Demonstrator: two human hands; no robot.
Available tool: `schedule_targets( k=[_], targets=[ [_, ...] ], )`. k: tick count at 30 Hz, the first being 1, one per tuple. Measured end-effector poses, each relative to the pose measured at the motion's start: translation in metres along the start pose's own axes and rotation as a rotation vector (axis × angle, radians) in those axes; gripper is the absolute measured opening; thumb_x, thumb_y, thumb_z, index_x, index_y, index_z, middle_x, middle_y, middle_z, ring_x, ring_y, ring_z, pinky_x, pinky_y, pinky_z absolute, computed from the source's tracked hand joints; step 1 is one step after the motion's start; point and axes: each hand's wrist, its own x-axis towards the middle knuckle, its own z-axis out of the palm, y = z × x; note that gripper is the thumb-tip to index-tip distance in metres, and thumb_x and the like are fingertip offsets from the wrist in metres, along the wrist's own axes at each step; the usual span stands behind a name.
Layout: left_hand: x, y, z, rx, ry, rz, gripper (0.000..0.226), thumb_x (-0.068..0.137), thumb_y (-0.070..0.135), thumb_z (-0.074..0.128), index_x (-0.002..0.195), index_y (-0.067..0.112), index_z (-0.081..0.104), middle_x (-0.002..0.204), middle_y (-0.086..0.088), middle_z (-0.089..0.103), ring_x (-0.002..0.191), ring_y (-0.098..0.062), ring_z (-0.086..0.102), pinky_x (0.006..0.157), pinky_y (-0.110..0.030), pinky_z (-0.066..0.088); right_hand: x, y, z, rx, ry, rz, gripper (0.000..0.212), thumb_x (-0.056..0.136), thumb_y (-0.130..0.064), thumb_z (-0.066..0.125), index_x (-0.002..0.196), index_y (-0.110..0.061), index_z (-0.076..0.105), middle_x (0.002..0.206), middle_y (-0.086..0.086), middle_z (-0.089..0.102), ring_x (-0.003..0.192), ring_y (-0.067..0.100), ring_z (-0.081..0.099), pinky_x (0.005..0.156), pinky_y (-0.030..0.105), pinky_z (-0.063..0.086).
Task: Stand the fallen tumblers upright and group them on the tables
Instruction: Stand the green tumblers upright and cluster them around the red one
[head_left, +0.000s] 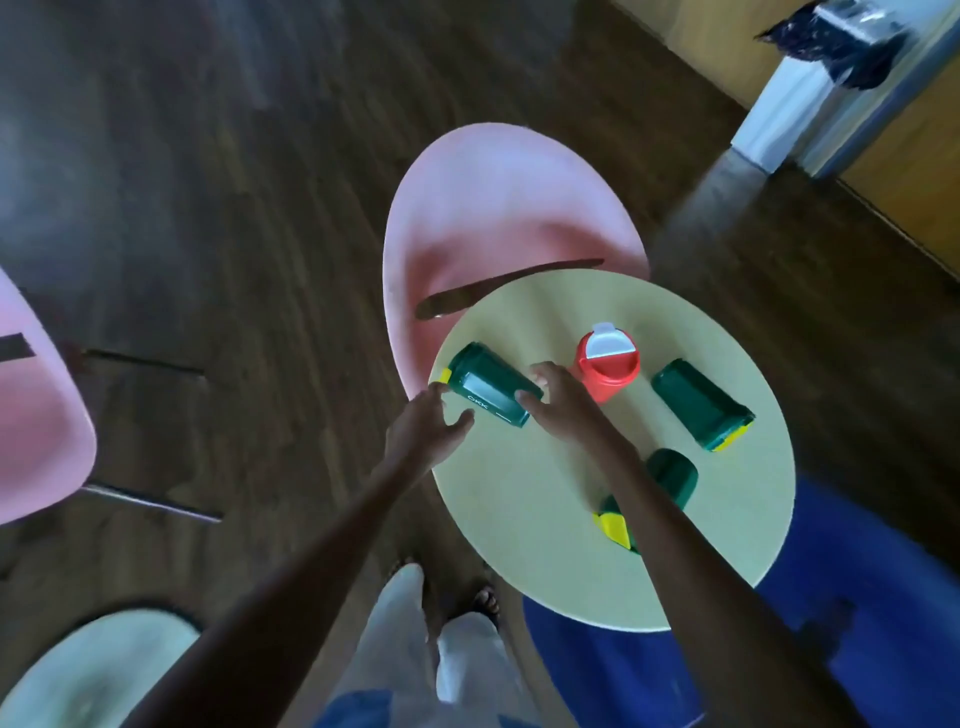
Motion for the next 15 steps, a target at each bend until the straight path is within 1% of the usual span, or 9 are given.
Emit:
schedule_targets(
  k=[3, 5, 8, 11, 12, 13, 14, 15],
  targets=[
    [0.017, 0.000, 0.017, -0.321, -0.022, -0.210, 0.073, 0.084, 0.051, 0.058, 0.141, 0.014, 0.029, 0.127, -0.011, 0.057, 0.116, -0.026, 0.055, 0.089, -0.036, 0.049, 0.035, -0.002, 0.004, 0.009, -0.049, 0.003, 0.047, 0.092, -0.027, 0.053, 0.134, -0.008, 0.045, 0.133, 0.015, 0.051, 0.125, 0.027, 0.049, 0.102, 0.037, 0.039],
    [0.027, -0.001, 0.026, -0.479, -0.017, -0.292, 0.079, 0.083, 0.054, 0.059, 0.142, 0.015, 0.025, 0.127, -0.011, 0.056, 0.118, -0.025, 0.052, 0.089, -0.032, 0.045, 0.054, -0.003, 0.007, 0.022, -0.094, 0.022, 0.049, 0.094, -0.029, 0.051, 0.138, -0.010, 0.041, 0.140, 0.012, 0.047, 0.130, 0.026, 0.044, 0.105, 0.037, 0.036],
    [0.040, -0.005, 0.038, -0.618, -0.017, -0.370, 0.082, 0.082, 0.055, 0.060, 0.143, 0.014, 0.024, 0.126, -0.010, 0.056, 0.114, -0.023, 0.055, 0.084, -0.029, 0.042, 0.077, -0.003, 0.011, 0.051, -0.174, 0.060, 0.053, 0.095, -0.034, 0.049, 0.142, -0.014, 0.036, 0.147, 0.009, 0.042, 0.133, 0.024, 0.041, 0.105, 0.036, 0.035],
    [0.051, -0.013, 0.052, -0.728, -0.044, -0.419, 0.080, 0.080, 0.056, 0.062, 0.139, 0.014, 0.028, 0.121, -0.009, 0.061, 0.103, -0.022, 0.063, 0.084, -0.033, 0.050, 0.094, -0.002, 0.015, 0.087, -0.284, 0.142, 0.059, 0.093, -0.041, 0.050, 0.144, -0.017, 0.032, 0.147, 0.007, 0.042, 0.130, 0.025, 0.045, 0.103, 0.038, 0.039],
    [0.054, -0.015, 0.055, -0.762, -0.058, -0.440, 0.075, 0.080, 0.055, 0.063, 0.136, 0.014, 0.034, 0.117, -0.008, 0.063, 0.100, -0.021, 0.064, 0.085, -0.036, 0.052, 0.098, -0.002, 0.015, 0.104, -0.313, 0.165, 0.060, 0.092, -0.043, 0.051, 0.143, -0.018, 0.033, 0.144, 0.007, 0.045, 0.127, 0.026, 0.048, 0.101, 0.038, 0.041],
    [0.057, -0.015, 0.057, -0.799, -0.073, -0.452, 0.063, 0.082, 0.051, 0.064, 0.128, 0.015, 0.041, 0.112, -0.006, 0.065, 0.097, -0.020, 0.065, 0.085, -0.037, 0.053, 0.101, -0.001, 0.016, 0.131, -0.337, 0.180, 0.058, 0.092, -0.044, 0.051, 0.141, -0.018, 0.035, 0.141, 0.007, 0.048, 0.123, 0.025, 0.051, 0.099, 0.038, 0.043],
    [0.059, -0.015, 0.059, -0.836, -0.082, -0.447, 0.046, 0.084, 0.046, 0.064, 0.117, 0.018, 0.048, 0.108, -0.006, 0.065, 0.096, -0.020, 0.066, 0.085, -0.038, 0.053, 0.103, -0.001, 0.018, 0.156, -0.356, 0.181, 0.054, 0.092, -0.043, 0.052, 0.138, -0.018, 0.040, 0.136, 0.006, 0.052, 0.118, 0.024, 0.054, 0.098, 0.038, 0.044],
    [0.062, -0.014, 0.060, -0.874, -0.085, -0.438, 0.029, 0.085, 0.041, 0.064, 0.104, 0.024, 0.050, 0.107, -0.006, 0.065, 0.095, -0.019, 0.066, 0.086, -0.038, 0.053, 0.105, 0.001, 0.019, 0.175, -0.369, 0.175, 0.048, 0.092, -0.041, 0.053, 0.133, -0.019, 0.045, 0.131, 0.005, 0.055, 0.113, 0.023, 0.056, 0.097, 0.038, 0.046]
  ],
)
